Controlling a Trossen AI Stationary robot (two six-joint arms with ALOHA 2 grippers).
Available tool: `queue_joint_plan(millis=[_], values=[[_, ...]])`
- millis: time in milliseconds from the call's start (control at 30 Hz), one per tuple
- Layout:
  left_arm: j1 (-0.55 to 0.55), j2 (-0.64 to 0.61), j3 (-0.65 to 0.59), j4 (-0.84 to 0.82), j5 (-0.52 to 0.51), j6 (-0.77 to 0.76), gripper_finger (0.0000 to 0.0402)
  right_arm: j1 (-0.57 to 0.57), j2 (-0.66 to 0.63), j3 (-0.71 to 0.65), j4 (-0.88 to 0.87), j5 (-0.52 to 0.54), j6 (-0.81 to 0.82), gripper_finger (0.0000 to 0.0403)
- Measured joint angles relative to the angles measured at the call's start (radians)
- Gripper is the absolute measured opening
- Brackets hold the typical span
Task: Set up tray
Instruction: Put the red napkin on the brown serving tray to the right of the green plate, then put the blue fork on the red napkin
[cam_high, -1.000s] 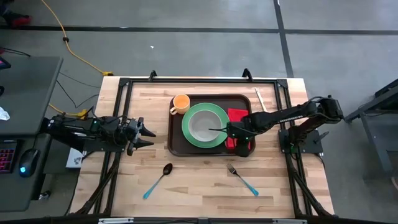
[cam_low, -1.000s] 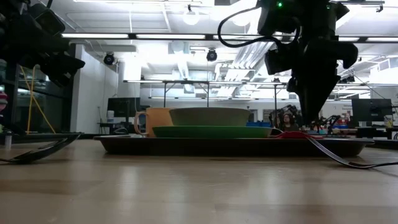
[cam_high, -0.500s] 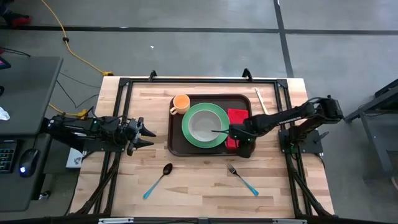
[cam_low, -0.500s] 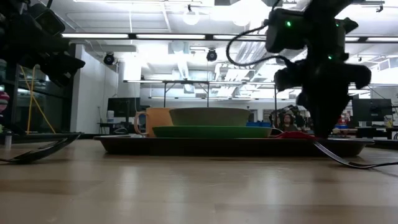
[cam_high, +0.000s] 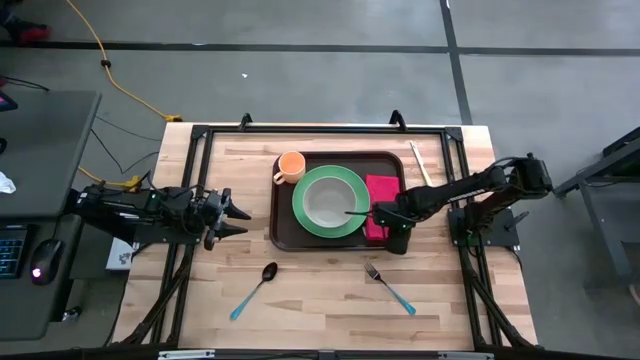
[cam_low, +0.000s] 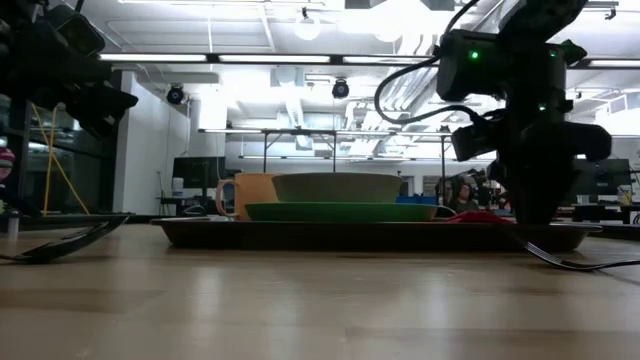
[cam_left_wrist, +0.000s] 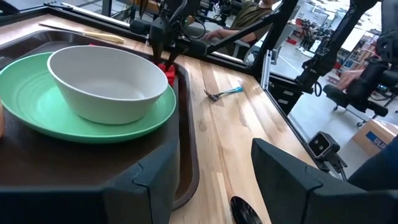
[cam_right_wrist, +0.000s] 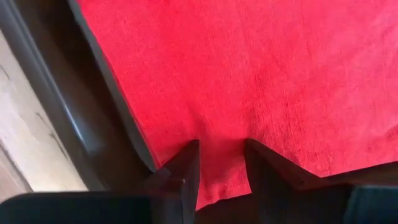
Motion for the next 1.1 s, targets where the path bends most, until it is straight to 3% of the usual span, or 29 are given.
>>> queue_joint_plan(millis=[800,1100], values=[[0.000,0.000,0.000,0.003,0.000,-0.022,0.0230,-0.094,-0.005,0.001,0.010,-0.025,-0.048,0.0108],[0.000,0.000,0.001,0.000,-0.002,-0.020,0.0230,-0.106,-0.058,0.071,-0.102,-0.023,-0.048,0.0108]])
